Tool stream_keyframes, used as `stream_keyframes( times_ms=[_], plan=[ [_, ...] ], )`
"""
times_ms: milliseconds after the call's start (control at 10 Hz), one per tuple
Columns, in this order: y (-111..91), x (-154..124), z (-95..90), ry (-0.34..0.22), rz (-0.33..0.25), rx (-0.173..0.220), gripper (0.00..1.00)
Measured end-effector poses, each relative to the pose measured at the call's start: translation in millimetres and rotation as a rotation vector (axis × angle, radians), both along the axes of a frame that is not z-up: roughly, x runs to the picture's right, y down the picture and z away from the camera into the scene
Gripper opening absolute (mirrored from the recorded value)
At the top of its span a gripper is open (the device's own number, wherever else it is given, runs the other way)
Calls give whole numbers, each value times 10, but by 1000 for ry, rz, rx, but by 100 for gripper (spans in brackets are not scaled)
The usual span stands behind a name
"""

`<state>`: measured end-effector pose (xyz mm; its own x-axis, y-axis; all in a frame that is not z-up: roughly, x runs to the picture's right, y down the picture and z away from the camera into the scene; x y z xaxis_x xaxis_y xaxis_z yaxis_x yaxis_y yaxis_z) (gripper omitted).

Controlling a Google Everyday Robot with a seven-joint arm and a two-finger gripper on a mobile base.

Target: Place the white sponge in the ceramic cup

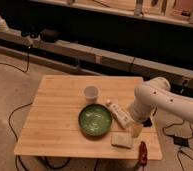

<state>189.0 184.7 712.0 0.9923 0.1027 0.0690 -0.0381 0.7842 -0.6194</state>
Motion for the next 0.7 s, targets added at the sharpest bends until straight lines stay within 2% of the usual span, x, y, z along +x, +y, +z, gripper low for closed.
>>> stream_keyframes(
  times_ms=[200, 400, 700],
  plan=[
    [212, -103, -29, -49, -4, 1, 80],
    [477, -140, -42, -87, -2, -15, 80],
    [769, -39, 30, -101, 23, -25, 80]
  ],
)
